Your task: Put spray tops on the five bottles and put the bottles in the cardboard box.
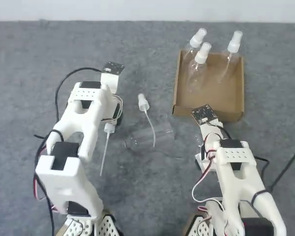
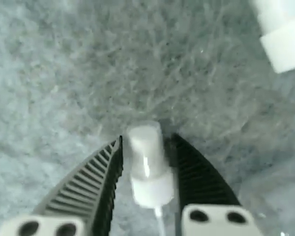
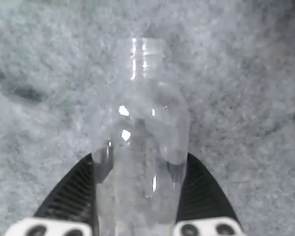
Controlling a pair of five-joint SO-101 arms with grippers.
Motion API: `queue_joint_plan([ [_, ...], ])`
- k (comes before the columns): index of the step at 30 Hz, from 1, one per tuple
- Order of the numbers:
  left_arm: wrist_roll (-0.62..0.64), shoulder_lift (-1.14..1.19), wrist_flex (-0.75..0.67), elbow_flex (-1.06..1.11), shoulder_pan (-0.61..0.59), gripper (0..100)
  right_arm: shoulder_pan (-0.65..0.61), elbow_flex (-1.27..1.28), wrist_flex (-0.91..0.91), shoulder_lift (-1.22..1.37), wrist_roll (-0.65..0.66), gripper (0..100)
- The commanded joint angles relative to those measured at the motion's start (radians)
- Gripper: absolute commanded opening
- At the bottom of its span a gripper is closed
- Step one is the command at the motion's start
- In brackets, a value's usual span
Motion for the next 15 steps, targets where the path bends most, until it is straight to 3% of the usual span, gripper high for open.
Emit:
queue_joint_plan([
  [1,0.011,-0.015,-0.018,-0.039,0.003,5,0.016,0.005,-0.03,-0.004,0.012,0.7],
  [8,0.009,-0.057,0.008,-0.038,-0.005,1,0.013,0.005,-0.03,-0.004,0.012,0.7],
  [15,0.034,-0.411,0.032,0.127,0.0,1,0.007,0.0,-0.028,-0.005,0.012,0.7],
])
